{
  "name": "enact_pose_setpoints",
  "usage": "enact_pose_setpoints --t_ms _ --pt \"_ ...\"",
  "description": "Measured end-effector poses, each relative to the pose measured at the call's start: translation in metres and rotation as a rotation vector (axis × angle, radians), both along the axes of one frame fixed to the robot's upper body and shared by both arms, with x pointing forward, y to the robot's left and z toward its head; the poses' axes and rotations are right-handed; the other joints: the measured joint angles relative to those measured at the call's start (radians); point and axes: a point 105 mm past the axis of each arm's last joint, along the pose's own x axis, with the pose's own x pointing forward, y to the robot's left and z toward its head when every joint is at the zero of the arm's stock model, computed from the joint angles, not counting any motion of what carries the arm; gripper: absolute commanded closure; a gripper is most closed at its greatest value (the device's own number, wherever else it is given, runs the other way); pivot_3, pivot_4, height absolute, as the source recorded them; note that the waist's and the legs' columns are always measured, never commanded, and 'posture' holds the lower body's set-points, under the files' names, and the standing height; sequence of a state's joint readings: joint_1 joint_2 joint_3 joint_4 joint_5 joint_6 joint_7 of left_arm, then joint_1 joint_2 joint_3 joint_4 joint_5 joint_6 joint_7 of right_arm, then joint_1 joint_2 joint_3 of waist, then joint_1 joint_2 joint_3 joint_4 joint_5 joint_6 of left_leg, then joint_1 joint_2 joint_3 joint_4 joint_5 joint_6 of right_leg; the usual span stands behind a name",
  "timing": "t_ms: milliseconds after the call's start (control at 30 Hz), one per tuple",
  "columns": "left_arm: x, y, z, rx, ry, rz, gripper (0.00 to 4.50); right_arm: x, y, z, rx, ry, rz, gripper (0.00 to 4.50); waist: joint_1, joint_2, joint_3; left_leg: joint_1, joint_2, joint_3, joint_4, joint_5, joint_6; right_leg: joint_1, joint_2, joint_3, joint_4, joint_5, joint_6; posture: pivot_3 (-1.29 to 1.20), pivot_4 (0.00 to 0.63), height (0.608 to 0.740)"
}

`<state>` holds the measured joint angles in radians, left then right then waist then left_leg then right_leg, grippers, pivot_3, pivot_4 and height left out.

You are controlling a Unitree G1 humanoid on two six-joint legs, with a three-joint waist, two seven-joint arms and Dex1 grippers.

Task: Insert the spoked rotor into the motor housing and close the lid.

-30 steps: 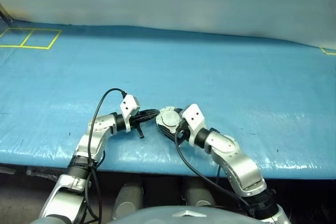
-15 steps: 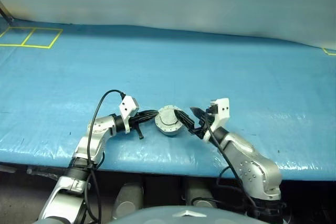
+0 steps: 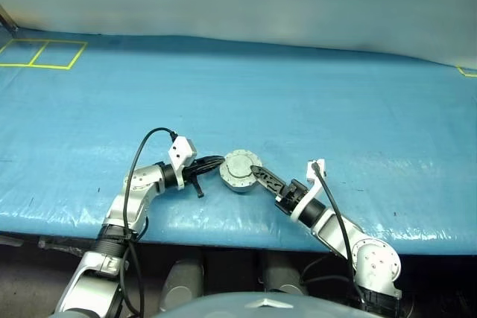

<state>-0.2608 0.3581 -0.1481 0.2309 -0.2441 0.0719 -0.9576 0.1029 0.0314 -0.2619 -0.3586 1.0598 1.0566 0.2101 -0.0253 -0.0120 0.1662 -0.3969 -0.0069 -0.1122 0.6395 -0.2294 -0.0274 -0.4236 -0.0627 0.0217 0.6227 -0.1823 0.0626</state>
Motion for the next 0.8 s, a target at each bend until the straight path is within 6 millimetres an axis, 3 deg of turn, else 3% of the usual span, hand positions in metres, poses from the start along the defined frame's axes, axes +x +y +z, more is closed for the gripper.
enact_pose_setpoints --t_ms 67,167,300,433,800 --pt "0.0 0.0001 0.0004 0.0 -0.002 0.002 4.5 -0.0001 0.0015 -0.0016 0.016 0.016 0.002 0.21 0.0 0.0 0.0 0.0 0.0 0.0 0.0 0.0 0.0 0.0 0.0 0.0 0.0 0.0 0.0 0.0 0.15 0.74" --pt "-0.0003 0.0001 0.0005 -0.001 -0.006 0.003 4.5 -0.001 0.0035 -0.0044 0.004 0.031 0.015 0.91 -0.001 0.0 0.0 0.0 0.0 0.0 0.0 0.0 0.0 0.0 0.0 0.0 0.0 0.0 0.0 0.0 0.15 0.74" --pt "-0.0007 0.0008 -0.0004 0.0 -0.008 0.01 4.5 -0.0016 0.0035 -0.0092 -0.006 0.055 0.018 2.27 -0.001 0.0 0.0 0.0 0.0 0.0 0.0 0.0 0.0 0.0 0.0 0.0 0.0 0.0 0.0 0.0 0.15 0.74" --pt "-0.0006 0.0011 -0.0009 0.002 -0.009 0.015 4.5 -0.0013 0.004 -0.0076 0.014 0.057 0.016 3.34 0.0 0.0 0.0 -0.001 0.0 0.0 0.0 0.0 0.0 -0.001 0.0 0.0 0.0 0.0 0.0 0.0 0.15 0.74" --pt "0.004 -0.003 -0.0002 -0.061 0.019 0.076 4.5 0.0039 0.0028 -0.01 0.049 0.091 -0.039 3.34 -0.002 0.001 0.0 -0.001 0.0 0.0 0.001 0.0 0.0 -0.001 0.0 0.0 0.0 0.0 0.0 0.0 0.15 0.74"
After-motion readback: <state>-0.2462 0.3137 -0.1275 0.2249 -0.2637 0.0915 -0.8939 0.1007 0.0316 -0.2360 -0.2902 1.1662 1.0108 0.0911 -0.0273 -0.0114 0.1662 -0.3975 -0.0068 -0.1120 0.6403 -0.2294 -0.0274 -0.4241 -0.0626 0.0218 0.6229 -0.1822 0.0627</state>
